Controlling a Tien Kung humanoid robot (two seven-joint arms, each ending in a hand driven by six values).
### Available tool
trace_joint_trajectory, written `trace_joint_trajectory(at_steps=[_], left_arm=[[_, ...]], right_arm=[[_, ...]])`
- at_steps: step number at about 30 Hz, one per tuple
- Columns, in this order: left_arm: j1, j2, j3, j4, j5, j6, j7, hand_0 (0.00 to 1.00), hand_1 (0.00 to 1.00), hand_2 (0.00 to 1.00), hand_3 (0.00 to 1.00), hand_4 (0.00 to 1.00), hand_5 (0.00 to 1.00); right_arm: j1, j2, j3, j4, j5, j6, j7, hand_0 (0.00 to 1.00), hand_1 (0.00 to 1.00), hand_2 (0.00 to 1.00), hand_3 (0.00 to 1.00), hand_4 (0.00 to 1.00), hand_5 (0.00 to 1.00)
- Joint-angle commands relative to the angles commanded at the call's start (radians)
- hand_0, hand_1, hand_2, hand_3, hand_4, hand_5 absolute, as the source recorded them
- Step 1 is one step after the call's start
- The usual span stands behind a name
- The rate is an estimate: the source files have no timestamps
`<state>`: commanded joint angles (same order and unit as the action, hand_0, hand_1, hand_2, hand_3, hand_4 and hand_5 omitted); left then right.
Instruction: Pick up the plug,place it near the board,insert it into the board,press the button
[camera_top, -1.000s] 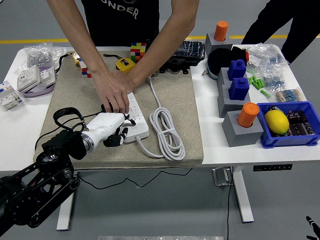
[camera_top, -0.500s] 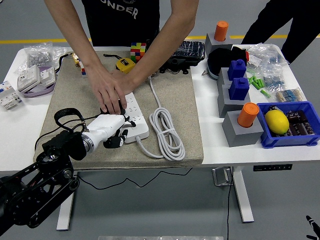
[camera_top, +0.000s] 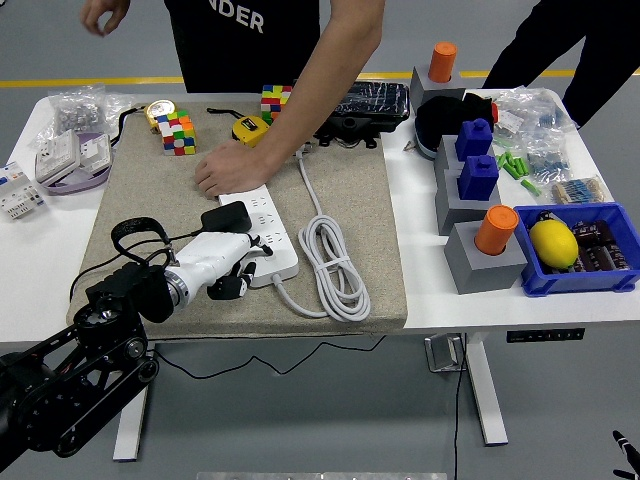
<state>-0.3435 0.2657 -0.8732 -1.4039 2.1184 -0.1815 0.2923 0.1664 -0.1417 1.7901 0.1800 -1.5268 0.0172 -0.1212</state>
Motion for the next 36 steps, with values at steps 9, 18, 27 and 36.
trace_joint_trajectory(at_steps=[9, 18, 27, 36], left_arm=[[0.0, 0.006, 0.032, 0.004, -0.009, -0.017, 0.003, 0.203, 0.014, 0.115, 0.754, 0.202, 0.002], [-0.003, 0.006, 0.016, -0.008, 0.006, 0.0, -0.007, 0.204, 0.013, 0.113, 0.753, 0.202, 0.002], [-0.002, 0.007, -0.041, -0.076, 0.028, 0.007, -0.016, 0.204, 0.014, 0.113, 0.746, 0.2, 0.002], [-0.007, 0.001, -0.107, -0.088, 0.052, 0.137, -0.102, 0.388, 0.423, 0.5, 0.725, 0.795, 0.143]], right_arm=[[-0.003, 0.0, -0.002, 0.0, 0.002, 0.0, 0.0, 0.8, 0.75, 0.728, 0.785, 0.998, 0.978], [-0.004, 0.0, -0.006, 0.0, 0.005, 0.0, -0.002, 0.8, 0.749, 0.728, 0.785, 0.998, 0.977], [0.0, 0.001, -0.009, 0.0, 0.009, 0.0, -0.001, 0.799, 0.749, 0.728, 0.785, 0.998, 0.977], [0.003, 0.001, -0.005, 0.0, 0.006, 0.0, -0.002, 0.8, 0.749, 0.728, 0.785, 0.998, 0.977]])
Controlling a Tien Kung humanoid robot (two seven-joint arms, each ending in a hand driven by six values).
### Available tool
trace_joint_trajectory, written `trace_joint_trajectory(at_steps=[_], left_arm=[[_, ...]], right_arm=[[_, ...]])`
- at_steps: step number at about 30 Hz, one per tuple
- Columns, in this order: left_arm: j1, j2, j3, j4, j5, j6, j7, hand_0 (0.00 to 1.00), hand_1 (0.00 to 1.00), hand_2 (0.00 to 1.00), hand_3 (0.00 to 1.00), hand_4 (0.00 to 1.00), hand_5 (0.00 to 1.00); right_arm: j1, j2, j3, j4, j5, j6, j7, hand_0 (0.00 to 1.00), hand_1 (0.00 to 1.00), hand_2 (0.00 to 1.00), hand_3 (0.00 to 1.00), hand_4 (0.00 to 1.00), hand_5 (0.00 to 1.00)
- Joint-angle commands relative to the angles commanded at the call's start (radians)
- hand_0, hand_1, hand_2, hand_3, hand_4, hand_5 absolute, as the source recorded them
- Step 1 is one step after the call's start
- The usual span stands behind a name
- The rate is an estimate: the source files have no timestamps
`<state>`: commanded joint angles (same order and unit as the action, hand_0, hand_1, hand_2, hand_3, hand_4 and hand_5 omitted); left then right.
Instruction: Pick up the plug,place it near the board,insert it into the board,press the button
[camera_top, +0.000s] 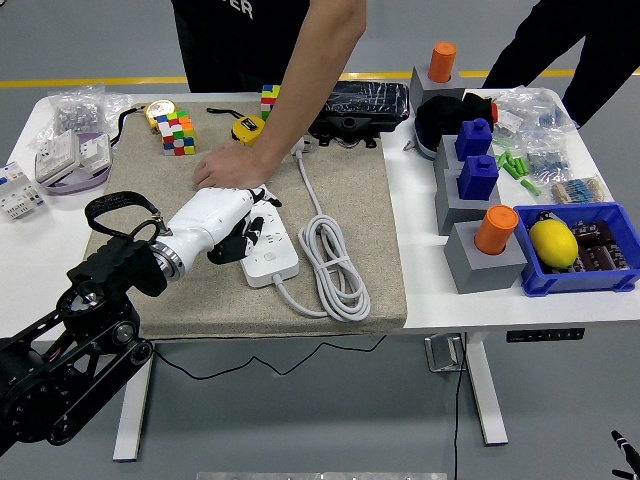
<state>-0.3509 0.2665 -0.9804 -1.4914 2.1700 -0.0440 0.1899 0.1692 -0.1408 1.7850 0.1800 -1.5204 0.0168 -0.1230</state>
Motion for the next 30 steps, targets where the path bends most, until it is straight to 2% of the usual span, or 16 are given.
trace_joint_trajectory(at_steps=[1, 5, 6, 8, 11, 12, 17, 18, 23, 24, 29, 30], left_arm=[[0.0, -0.004, -0.015, 0.011, 0.006, 0.022, -0.019, 0.388, 0.423, 0.5, 0.725, 0.795, 0.143], [-0.006, -0.012, -0.051, 0.049, 0.014, 0.04, -0.046, 0.388, 0.423, 0.5, 0.725, 0.795, 0.143], [-0.006, -0.013, -0.054, 0.055, 0.012, 0.039, -0.048, 0.864, 0.988, 0.991, 0.976, 0.998, 0.471], [-0.009, -0.02, -0.066, 0.075, 0.004, 0.059, -0.061, 0.864, 0.988, 0.991, 0.976, 0.998, 0.471], [-0.015, -0.036, -0.091, 0.12, -0.025, 0.063, -0.08, 0.864, 0.988, 0.991, 0.976, 0.998, 0.471], [-0.017, -0.038, -0.095, 0.131, -0.031, 0.058, -0.082, 0.998, 0.998, 0.998, 0.998, 0.998, 0.541], [-0.026, -0.048, -0.108, 0.188, -0.083, 0.042, -0.103, 0.998, 0.998, 0.998, 0.998, 0.998, 0.541], [-0.029, -0.051, -0.11, 0.2, -0.087, 0.042, -0.106, 0.998, 0.998, 0.998, 0.998, 0.998, 0.602], [-0.036, -0.06, -0.117, 0.252, -0.093, 0.042, -0.124, 0.998, 0.998, 0.998, 0.998, 0.998, 0.602], [-0.038, -0.065, -0.119, 0.268, -0.092, 0.039, -0.125, 0.998, 0.998, 0.998, 0.998, 0.998, 0.521], [-0.051, -0.079, -0.117, 0.336, -0.087, 0.067, -0.146, 0.998, 0.998, 0.998, 0.998, 0.998, 0.521], [-0.053, -0.082, -0.114, 0.351, -0.087, 0.075, -0.153, 0.903, 0.945, 0.934, 0.939, 0.998, 0.306]], right_arm=[[0.0, 0.0, 0.0, 0.0, 0.001, 0.0, 0.0, 0.8, 0.749, 0.728, 0.785, 0.998, 0.977], [-0.001, 0.001, 0.0, 0.0, 0.0, 0.0, 0.0, 0.8, 0.749, 0.728, 0.785, 0.998, 0.977], [-0.001, 0.001, 0.0, 0.0, 0.0, 0.0, 0.0, 0.799, 0.749, 0.728, 0.785, 0.998, 0.977], [-0.001, 0.002, 0.001, 0.0, -0.001, 0.0, 0.0, 0.799, 0.749, 0.728, 0.785, 0.998, 0.977], [0.0, 0.003, 0.0, 0.0, 0.0, 0.001, 0.0, 0.799, 0.749, 0.728, 0.785, 0.998, 0.977], [0.001, 0.003, 0.0, 0.0, -0.001, 0.0, 0.0, 0.8, 0.749, 0.728, 0.785, 0.998, 0.978], [0.001, 0.003, 0.0, 0.0, 0.0, 0.0, -0.001, 0.8, 0.749, 0.728, 0.785, 0.998, 0.978], [0.001, 0.003, 0.0, 0.0, 0.0, 0.0, -0.001, 0.8, 0.749, 0.728, 0.785, 0.998, 0.977], [-0.001, 0.003, -0.001, 0.0, 0.0, 0.0, 0.0, 0.8, 0.749, 0.728, 0.785, 0.998, 0.977], [-0.001, 0.004, -0.001, 0.0, -0.001, 0.0, -0.001, 0.799, 0.749, 0.728, 0.785, 0.998, 0.978], [-0.001, 0.004, -0.003, 0.0, 0.002, 0.0, 0.0, 0.799, 0.749, 0.728, 0.785, 0.998, 0.978], [-0.001, 0.004, -0.004, 0.0, 0.003, 0.0, 0.0, 0.799, 0.749, 0.728, 0.785, 0.998, 0.978]])
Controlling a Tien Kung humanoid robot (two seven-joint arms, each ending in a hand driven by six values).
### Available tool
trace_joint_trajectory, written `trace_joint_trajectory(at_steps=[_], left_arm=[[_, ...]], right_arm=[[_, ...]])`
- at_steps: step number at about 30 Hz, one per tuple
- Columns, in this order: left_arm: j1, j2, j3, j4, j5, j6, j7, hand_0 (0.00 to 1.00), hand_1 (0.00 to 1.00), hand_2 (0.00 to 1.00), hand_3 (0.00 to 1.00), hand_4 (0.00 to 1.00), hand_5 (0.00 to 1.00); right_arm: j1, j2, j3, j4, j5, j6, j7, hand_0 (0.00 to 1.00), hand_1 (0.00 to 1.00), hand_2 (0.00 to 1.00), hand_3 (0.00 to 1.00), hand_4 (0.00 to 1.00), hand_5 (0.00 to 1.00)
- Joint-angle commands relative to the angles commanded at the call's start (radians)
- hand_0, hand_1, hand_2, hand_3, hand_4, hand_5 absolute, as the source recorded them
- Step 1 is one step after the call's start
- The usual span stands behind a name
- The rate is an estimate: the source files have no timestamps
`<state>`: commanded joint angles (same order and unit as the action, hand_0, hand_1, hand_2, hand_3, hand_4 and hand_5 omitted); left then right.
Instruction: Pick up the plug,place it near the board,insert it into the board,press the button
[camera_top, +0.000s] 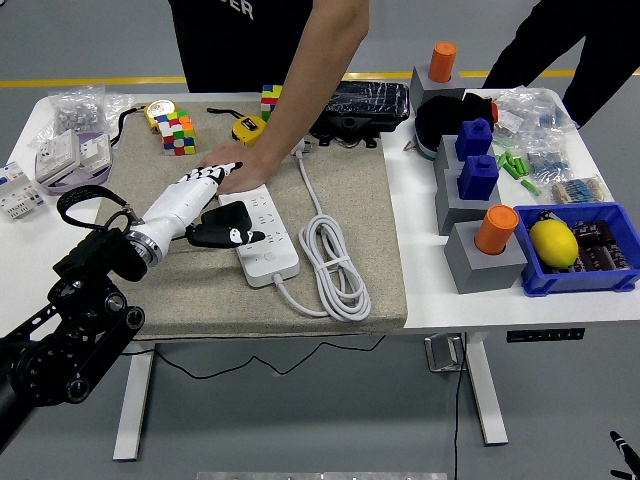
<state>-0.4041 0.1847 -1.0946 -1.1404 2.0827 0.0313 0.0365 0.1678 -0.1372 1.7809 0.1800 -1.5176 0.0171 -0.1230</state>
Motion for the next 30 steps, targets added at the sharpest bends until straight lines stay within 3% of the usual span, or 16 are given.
trace_joint_trajectory(at_steps=[5, 6, 11, 12, 17, 18, 23, 24, 30], left_arm=[[-0.01, -0.011, 0.012, 0.064, -0.003, 0.031, -0.033, 0.903, 0.945, 0.934, 0.939, 0.998, 0.306], [-0.011, -0.011, 0.017, 0.075, -0.008, 0.036, -0.037, 0.792, 0.854, 0.833, 0.847, 0.998, 0.273], [-0.012, -0.021, 0.025, 0.119, -0.007, 0.071, -0.055, 0.792, 0.854, 0.833, 0.847, 0.998, 0.273], [-0.012, -0.022, 0.026, 0.124, -0.008, 0.079, -0.06, 0.685, 0.779, 0.783, 0.802, 0.998, 0.268], [-0.018, -0.028, 0.025, 0.137, -0.009, 0.099, -0.065, 0.685, 0.779, 0.783, 0.802, 0.998, 0.268], [-0.02, -0.029, 0.025, 0.141, -0.01, 0.102, -0.067, 0.457, 0.665, 0.7, 0.76, 0.998, 0.258], [-0.028, -0.034, 0.025, 0.156, -0.024, 0.112, -0.074, 0.457, 0.665, 0.7, 0.76, 0.998, 0.258], [-0.03, -0.035, 0.026, 0.158, -0.029, 0.113, -0.075, 0.371, 0.594, 0.644, 0.722, 0.998, 0.258], [-0.042, -0.042, 0.022, 0.183, -0.041, 0.12, -0.082, 0.345, 0.57, 0.628, 0.716, 0.998, 0.262]], right_arm=[[-0.002, -0.001, -0.002, 0.0, 0.001, 0.0, -0.001, 0.799, 0.749, 0.728, 0.785, 0.998, 0.978], [-0.003, -0.001, -0.003, 0.0, 0.002, 0.0, -0.001, 0.799, 0.749, 0.728, 0.785, 0.998, 0.976], [-0.004, -0.002, -0.005, 0.0, 0.003, 0.0, 0.0, 0.799, 0.749, 0.728, 0.785, 0.998, 0.976], [-0.004, -0.002, -0.006, 0.0, 0.004, 0.0, 0.0, 0.799, 0.749, 0.728, 0.785, 0.998, 0.978], [-0.004, -0.002, -0.004, 0.0, 0.001, 0.0, -0.001, 0.799, 0.749, 0.728, 0.785, 0.998, 0.978], [-0.003, -0.002, -0.004, 0.0, 0.002, 0.0, -0.001, 0.799, 0.748, 0.728, 0.785, 0.998, 0.977], [0.0, -0.003, -0.008, 0.0, 0.006, -0.001, -0.001, 0.799, 0.748, 0.728, 0.785, 0.998, 0.977], [0.0, -0.003, -0.008, 0.0, 0.006, 0.0, -0.001, 0.8, 0.749, 0.728, 0.785, 0.998, 0.98], [0.002, -0.003, -0.011, 0.0, 0.007, -0.001, -0.001, 0.8, 0.749, 0.728, 0.785, 0.998, 0.981]])
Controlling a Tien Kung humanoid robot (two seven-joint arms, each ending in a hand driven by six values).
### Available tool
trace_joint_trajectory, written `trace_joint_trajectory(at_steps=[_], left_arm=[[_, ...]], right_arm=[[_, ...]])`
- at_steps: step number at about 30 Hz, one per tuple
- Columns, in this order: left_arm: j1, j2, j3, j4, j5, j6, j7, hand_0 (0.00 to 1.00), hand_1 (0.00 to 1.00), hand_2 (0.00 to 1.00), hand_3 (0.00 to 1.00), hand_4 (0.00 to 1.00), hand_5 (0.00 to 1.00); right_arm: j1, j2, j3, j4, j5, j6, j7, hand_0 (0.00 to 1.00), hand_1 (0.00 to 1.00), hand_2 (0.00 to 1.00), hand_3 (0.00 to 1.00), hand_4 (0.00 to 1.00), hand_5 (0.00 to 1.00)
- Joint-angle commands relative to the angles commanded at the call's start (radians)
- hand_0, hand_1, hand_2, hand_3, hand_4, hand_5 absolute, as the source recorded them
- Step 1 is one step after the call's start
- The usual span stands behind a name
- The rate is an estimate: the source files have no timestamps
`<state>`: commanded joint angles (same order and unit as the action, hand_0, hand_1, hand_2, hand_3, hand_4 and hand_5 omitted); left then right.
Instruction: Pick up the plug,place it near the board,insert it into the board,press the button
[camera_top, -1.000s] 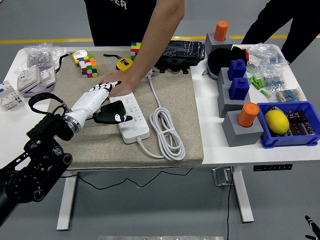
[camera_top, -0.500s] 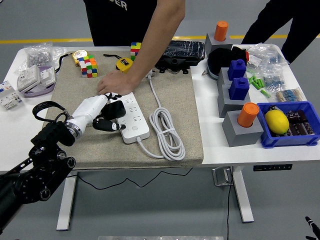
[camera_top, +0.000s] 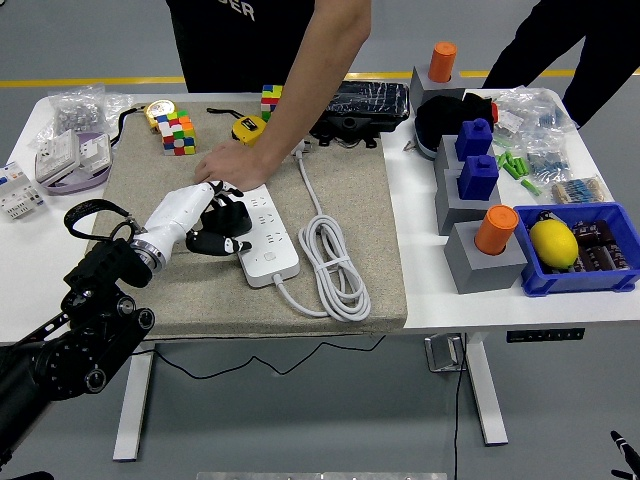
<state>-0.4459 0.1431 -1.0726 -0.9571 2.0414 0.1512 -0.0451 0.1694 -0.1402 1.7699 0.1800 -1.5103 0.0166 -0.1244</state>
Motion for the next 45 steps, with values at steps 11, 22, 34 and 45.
trace_joint_trajectory(at_steps=[11, 22, 34, 45], left_arm=[[-0.023, -0.014, -0.006, 0.053, 0.003, 0.015, -0.009, 0.327, 0.554, 0.585, 0.69, 0.998, 0.256], [-0.037, -0.023, -0.007, 0.076, 0.0, 0.032, -0.012, 0.285, 0.477, 0.522, 0.594, 0.998, 0.278], [-0.044, -0.027, 0.005, 0.079, 0.036, 0.042, 0.014, 0.227, 0.279, 0.443, 0.483, 0.94, 0.235], [-0.05, -0.028, 0.016, 0.093, 0.057, 0.035, 0.02, 0.211, 0.218, 0.423, 0.474, 0.888, 0.186]], right_arm=[[0.003, -0.001, -0.002, 0.0, 0.001, -0.001, -0.001, 0.8, 0.749, 0.728, 0.784, 0.998, 0.981], [0.003, -0.001, -0.009, 0.0, 0.004, -0.001, -0.003, 0.8, 0.748, 0.728, 0.784, 0.998, 0.981], [0.0, -0.003, -0.016, 0.0, 0.009, -0.003, -0.004, 0.8, 0.749, 0.728, 0.784, 0.998, 0.978], [-0.003, -0.004, -0.021, 0.0, 0.012, -0.004, -0.004, 0.8, 0.748, 0.728, 0.784, 0.998, 0.977]])
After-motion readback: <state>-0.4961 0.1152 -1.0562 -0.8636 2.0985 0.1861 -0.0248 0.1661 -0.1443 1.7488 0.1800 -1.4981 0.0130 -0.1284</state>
